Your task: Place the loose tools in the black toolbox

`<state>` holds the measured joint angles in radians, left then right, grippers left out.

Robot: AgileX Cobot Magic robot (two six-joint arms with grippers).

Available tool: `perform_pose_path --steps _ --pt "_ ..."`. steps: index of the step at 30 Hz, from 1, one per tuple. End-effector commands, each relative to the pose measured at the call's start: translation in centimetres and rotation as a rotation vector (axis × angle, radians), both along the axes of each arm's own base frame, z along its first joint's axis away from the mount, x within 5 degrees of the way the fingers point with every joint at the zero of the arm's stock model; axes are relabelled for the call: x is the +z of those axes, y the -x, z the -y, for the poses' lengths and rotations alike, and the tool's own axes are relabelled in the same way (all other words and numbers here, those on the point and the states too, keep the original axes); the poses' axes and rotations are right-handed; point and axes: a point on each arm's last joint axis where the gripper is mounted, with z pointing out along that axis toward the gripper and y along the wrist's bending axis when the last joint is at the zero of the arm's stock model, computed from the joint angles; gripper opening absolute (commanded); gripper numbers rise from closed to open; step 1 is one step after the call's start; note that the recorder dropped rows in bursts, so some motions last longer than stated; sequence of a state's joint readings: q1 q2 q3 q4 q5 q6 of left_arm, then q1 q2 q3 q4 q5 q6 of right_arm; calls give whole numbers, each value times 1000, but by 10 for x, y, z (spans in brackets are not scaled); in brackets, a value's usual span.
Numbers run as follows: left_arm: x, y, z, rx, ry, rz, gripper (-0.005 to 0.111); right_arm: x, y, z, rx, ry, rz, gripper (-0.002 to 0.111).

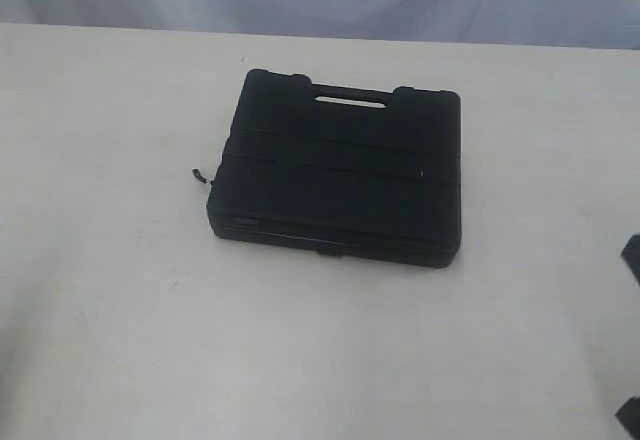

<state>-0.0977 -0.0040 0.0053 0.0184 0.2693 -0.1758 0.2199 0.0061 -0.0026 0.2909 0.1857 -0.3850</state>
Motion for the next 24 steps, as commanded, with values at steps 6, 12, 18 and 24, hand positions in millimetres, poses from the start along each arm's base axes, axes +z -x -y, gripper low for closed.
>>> perform_pose_path --steps 6,12,18,24 --pt "1 0 0 -5 -4 1 0 -16 4 -3 47 52 -165 -1" --pt "1 0 0 -5 -4 1 0 -16 4 -3 47 52 -165 -1" --pt "1 0 0 -5 -4 1 0 -16 4 -3 47 52 -165 -1" --pt "1 0 0 -5 -4 1 0 -16 4 -3 47 52 -165 -1"
